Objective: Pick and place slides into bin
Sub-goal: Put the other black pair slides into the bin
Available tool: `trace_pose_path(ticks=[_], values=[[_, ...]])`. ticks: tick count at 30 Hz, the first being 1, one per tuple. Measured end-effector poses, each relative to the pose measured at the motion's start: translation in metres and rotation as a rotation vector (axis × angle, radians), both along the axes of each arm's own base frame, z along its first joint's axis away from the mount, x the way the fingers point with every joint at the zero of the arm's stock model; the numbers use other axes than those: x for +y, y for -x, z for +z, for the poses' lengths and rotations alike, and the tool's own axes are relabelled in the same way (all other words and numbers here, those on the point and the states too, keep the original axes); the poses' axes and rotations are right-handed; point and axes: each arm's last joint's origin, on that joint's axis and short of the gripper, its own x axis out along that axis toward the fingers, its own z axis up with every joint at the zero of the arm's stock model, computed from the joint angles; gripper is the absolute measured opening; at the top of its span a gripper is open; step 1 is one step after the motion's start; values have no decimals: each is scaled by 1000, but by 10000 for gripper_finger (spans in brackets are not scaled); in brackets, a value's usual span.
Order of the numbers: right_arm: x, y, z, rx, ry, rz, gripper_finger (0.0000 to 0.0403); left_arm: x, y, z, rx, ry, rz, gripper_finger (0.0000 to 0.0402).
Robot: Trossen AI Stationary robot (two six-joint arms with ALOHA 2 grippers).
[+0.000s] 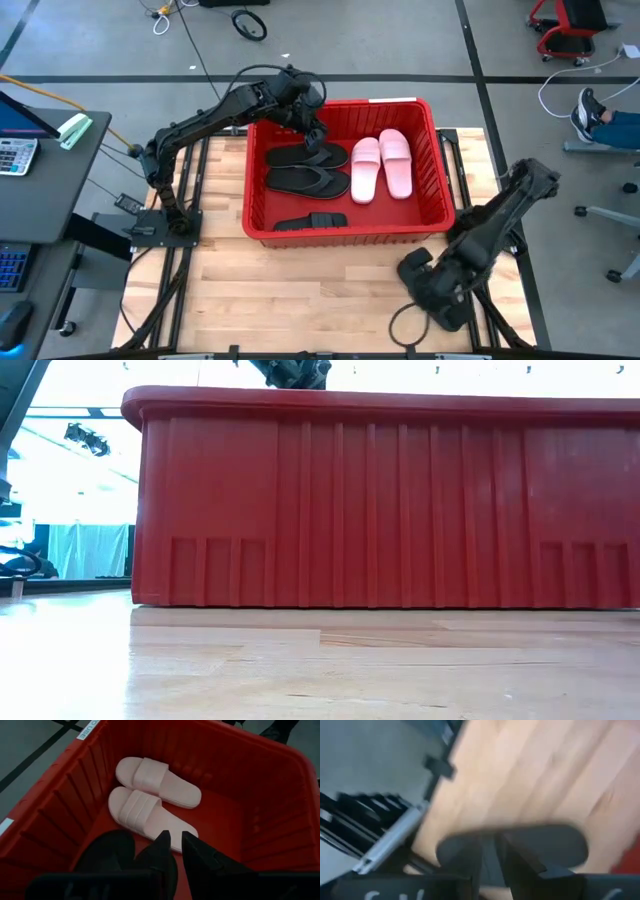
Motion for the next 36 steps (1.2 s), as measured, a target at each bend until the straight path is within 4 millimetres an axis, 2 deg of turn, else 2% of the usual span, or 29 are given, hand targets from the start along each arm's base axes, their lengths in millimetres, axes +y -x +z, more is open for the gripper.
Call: trace_pose_path(ticks=[4,9,12,22,30,36], values=[[-2,-5,-19,164,98,-58,83,-3,-1,0,-1,6,-3,54],[-3,-13,-39,389,-25,-7,85,-8,-3,0,-6,44,13,56],[0,-15,-48,461,-56,1,85,-12,-5,0,-11,78,28,52],[6,-17,-58,506,-53,17,86,-34,-14,0,-13,107,-10,53],[2,-18,-47,384,-18,-77,86,-49,-20,0,-13,107,-49,49],[0,-16,-38,321,-41,-71,86,-55,-23,2,-36,99,-69,57]])
